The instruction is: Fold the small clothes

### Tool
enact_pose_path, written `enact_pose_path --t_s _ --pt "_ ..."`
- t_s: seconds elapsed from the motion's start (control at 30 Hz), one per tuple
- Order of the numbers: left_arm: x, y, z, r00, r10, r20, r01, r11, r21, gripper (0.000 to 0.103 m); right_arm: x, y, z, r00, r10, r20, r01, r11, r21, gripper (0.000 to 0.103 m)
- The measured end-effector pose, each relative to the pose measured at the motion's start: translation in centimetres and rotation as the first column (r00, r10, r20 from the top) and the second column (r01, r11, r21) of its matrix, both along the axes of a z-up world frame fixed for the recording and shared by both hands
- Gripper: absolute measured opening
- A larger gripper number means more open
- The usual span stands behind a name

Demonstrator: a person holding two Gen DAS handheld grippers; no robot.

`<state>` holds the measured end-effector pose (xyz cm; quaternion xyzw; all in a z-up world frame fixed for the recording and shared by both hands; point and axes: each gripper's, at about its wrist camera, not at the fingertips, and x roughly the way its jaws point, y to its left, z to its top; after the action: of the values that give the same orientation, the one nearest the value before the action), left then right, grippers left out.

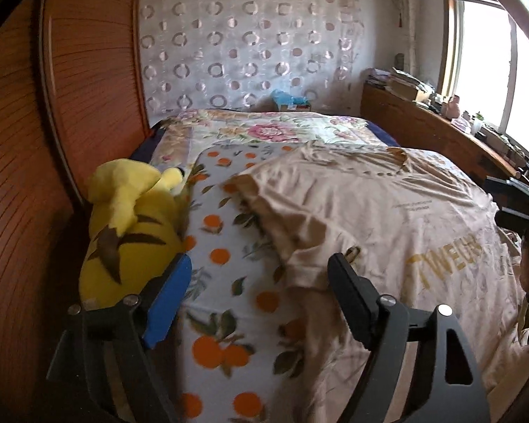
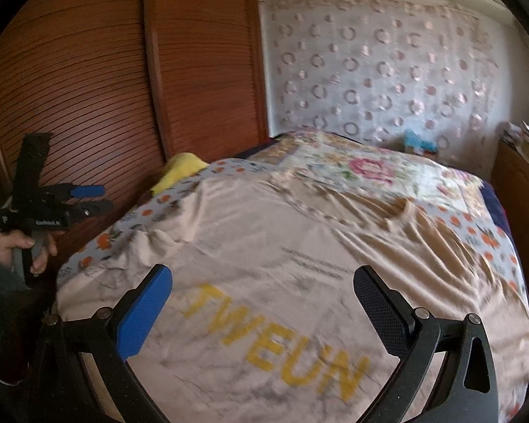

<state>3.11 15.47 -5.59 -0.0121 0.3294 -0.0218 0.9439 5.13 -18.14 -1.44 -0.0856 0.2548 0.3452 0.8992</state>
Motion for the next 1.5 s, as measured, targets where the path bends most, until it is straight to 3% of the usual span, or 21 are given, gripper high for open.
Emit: enact_pose_path --t_s 0.2,0.3,0.37,0.6,0.73,0.93,1.07,1.17,1.23,1.5 --pt "-1.4 1.2 -0.7 0.998 0.049 0.024 -0.049 0.999 -0.016 0.08 1.6 3.6 0.2 0.995 0.099 0.02 -0.099 0.995 0.0 0.091" --pt "-1.9 1.7 -0.9 0.998 0.062 0.026 -0.062 0.998 -0.02 0.08 2.6 6.0 -0.1 0.987 0.161 0.004 -0.161 0.987 -0.016 0.082" --pt "-2.3 1.9 -1.0 0.997 0.07 0.03 -0.069 0.997 -0.019 0.08 3.2 7.6 -0.4 0.979 0.202 -0.01 -0.202 0.979 -0.029 0.071" --pt "-3.6 2.6 -1.1 0.995 0.09 0.039 -0.089 0.996 -0.015 0.08 5.3 14.3 -2.1 0.935 0.337 -0.113 -0.345 0.937 -0.06 0.052" --pt "-4.2 3.0 -1.0 0.994 0.1 0.044 -0.099 0.995 -0.015 0.08 6.2 17.6 -4.1 0.906 0.384 -0.18 -0.405 0.909 -0.099 0.035" --pt "-4.6 3.5 -1.1 0.993 0.109 0.044 -0.108 0.994 -0.024 0.08 7.1 20.7 -6.1 0.88 0.407 -0.247 -0.449 0.881 -0.15 0.034" --pt "-4.4 3.2 -1.4 0.994 0.103 0.037 -0.102 0.994 -0.023 0.08 7.4 22.1 -7.0 0.893 0.376 -0.247 -0.429 0.877 -0.216 0.031" --pt "-4.3 2.9 -1.6 0.995 0.096 0.032 -0.095 0.995 -0.02 0.08 8.1 22.3 -7.3 0.901 0.362 -0.239 -0.414 0.882 -0.225 0.012" --pt "-4.4 2.6 -1.6 0.995 0.09 0.032 -0.09 0.996 -0.018 0.08 8.1 21.7 -6.9 0.899 0.37 -0.234 -0.416 0.889 -0.193 0.007" --pt "-4.1 1.9 -1.8 0.997 0.073 0.025 -0.072 0.997 -0.023 0.08 8.2 17.6 -4.3 0.929 0.322 -0.181 -0.335 0.941 -0.048 0.007"
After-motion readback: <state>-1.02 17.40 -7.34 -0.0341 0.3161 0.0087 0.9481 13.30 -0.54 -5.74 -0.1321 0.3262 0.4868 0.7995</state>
